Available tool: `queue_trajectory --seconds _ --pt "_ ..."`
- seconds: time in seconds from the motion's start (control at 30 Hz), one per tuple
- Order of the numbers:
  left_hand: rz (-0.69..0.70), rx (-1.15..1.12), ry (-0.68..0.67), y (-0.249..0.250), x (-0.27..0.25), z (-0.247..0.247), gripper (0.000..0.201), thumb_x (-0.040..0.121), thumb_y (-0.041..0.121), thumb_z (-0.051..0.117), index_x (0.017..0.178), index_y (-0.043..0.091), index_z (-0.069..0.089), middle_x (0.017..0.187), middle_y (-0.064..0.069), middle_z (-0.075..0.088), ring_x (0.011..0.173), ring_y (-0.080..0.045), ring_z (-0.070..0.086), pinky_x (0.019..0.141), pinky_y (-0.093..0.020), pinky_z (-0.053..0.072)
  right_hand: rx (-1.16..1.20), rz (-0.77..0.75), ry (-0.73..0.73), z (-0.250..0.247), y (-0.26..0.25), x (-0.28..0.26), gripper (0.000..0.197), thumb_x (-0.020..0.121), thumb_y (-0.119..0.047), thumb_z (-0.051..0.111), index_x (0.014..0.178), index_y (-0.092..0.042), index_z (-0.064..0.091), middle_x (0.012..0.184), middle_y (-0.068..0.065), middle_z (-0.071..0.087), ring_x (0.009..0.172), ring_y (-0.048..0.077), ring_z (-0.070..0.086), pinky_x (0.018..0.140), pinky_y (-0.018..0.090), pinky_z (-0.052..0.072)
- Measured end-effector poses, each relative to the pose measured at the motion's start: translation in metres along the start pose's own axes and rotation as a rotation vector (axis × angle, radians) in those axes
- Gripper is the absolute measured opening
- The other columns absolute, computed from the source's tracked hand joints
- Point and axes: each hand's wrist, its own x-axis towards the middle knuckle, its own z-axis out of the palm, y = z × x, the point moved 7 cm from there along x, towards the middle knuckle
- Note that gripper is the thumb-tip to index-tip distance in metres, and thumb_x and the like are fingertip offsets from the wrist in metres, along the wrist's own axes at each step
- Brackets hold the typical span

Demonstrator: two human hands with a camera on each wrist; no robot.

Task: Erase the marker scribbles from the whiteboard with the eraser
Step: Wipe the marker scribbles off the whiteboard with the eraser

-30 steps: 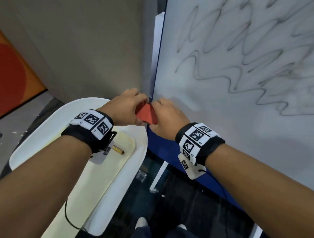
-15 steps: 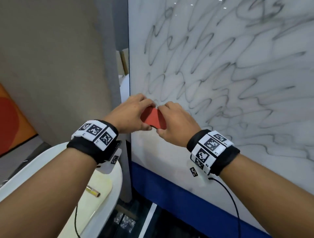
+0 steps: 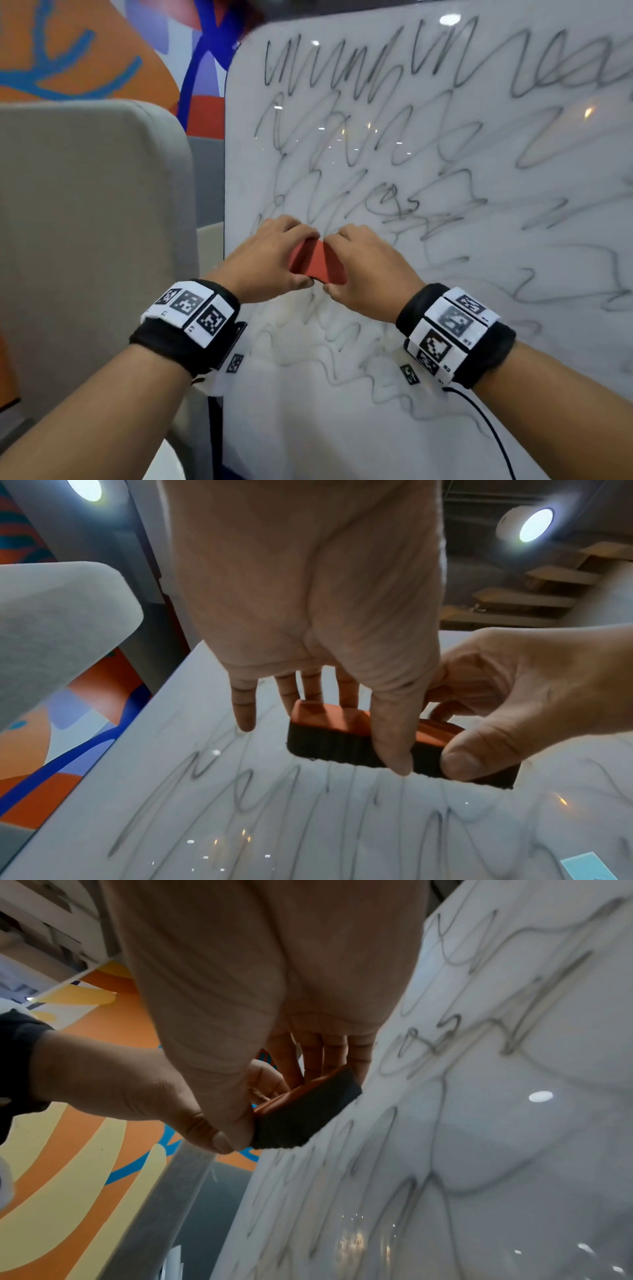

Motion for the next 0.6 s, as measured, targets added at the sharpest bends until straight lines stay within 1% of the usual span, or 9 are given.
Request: queue_trajectory --seconds 0.13,0.27,0.37,0.5,0.6 --pt "0.026 0.006 0.084 0.018 0.02 -0.021 0.071 0.075 0.04 0.079 0.136 0.038 0.043 0.13 0.015 0.038 0.121 -0.009 0.032 0.103 -0.044 0.042 -0.039 -0.02 0.053 -0.033 0.015 0.007 0.05 0.084 -0.041 0.069 0.126 -0.022 0.049 0.116 -0.002 0.048 0.108 0.02 0.046 0.081 0.033 0.045" --pt "0.037 0.028 0.163 0.033 0.034 -0.041 0.072 0.075 0.04 0.079 0.136 0.04 0.041 0.133 0.015 0.036 0.122 -0.011 0.035 0.101 -0.044 0.043 -0.098 -0.054 0.106 -0.058 0.024 0.013 0.053 0.084 -0.044 0.068 0.128 -0.022 0.048 0.118 -0.002 0.049 0.108 0.019 0.046 0.083 0.032 0.044" --pt "0.029 0.035 0.22 0.04 0.041 -0.052 0.073 0.077 0.039 0.079 0.139 0.039 0.04 0.136 0.015 0.034 0.123 -0.012 0.038 0.101 -0.041 0.045 -0.147 -0.092 0.139 -0.073 0.026 0.019 0.054 0.084 -0.043 0.068 0.129 -0.021 0.047 0.119 -0.001 0.05 0.108 0.022 0.047 0.084 0.034 0.045" --pt "0.058 0.01 0.298 0.047 0.052 -0.066 0.072 0.079 0.036 0.079 0.139 0.037 0.041 0.137 0.017 0.033 0.123 -0.01 0.041 0.098 -0.037 0.048 -0.212 -0.119 0.165 -0.089 0.028 0.028 0.064 0.085 -0.041 0.068 0.14 -0.025 0.041 0.121 -0.001 0.05 0.109 0.023 0.047 0.088 0.037 0.046" --pt "0.087 -0.004 0.334 0.048 0.064 -0.075 0.07 0.08 0.034 0.079 0.139 0.035 0.041 0.138 0.018 0.033 0.123 -0.011 0.042 0.099 -0.036 0.048 -0.273 -0.122 0.18 -0.095 0.031 0.039 0.06 0.087 -0.042 0.067 0.139 -0.029 0.041 0.123 0.0 0.051 0.108 0.024 0.047 0.087 0.039 0.047"
